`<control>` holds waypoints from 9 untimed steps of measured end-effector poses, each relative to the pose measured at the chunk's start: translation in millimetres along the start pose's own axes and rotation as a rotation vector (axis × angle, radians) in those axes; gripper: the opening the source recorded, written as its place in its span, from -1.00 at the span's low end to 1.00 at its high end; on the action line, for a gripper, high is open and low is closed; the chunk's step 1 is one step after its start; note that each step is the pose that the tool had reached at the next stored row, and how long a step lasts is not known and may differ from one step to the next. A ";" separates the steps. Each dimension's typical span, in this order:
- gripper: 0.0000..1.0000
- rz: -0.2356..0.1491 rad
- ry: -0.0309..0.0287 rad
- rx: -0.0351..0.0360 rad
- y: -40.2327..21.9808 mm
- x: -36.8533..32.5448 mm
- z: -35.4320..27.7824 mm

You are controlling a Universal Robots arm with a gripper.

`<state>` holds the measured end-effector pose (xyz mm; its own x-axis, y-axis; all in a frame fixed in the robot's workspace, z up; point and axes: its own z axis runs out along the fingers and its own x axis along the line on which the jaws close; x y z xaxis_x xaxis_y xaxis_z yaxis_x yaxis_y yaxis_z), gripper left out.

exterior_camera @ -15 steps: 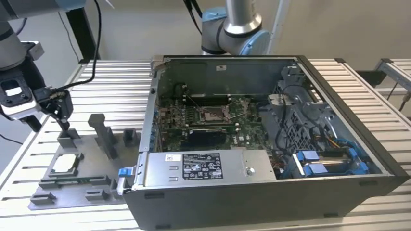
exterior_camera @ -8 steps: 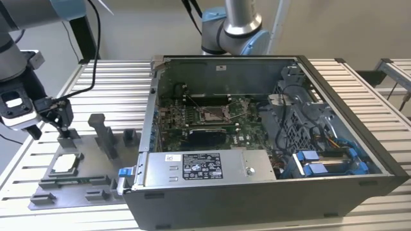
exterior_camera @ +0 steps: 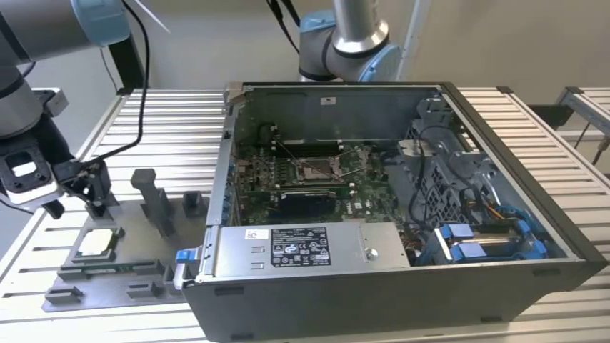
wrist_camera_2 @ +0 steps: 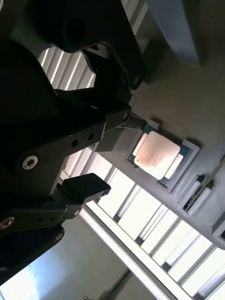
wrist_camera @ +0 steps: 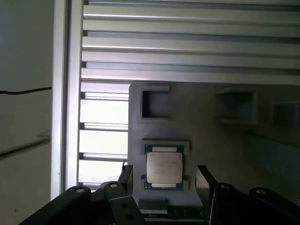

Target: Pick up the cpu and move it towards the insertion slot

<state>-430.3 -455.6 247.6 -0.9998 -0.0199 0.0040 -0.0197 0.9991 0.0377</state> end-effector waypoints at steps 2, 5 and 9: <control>1.00 -0.001 0.0001 0.0000 -0.2 -0.4 3.6; 1.00 -0.001 0.0001 0.0000 -0.9 -0.8 9.0; 1.00 -0.001 0.0001 0.0000 -2.1 -1.3 16.1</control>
<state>-429.0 -457.1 231.4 -0.9998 -0.0213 0.0040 -0.0212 0.9991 0.0377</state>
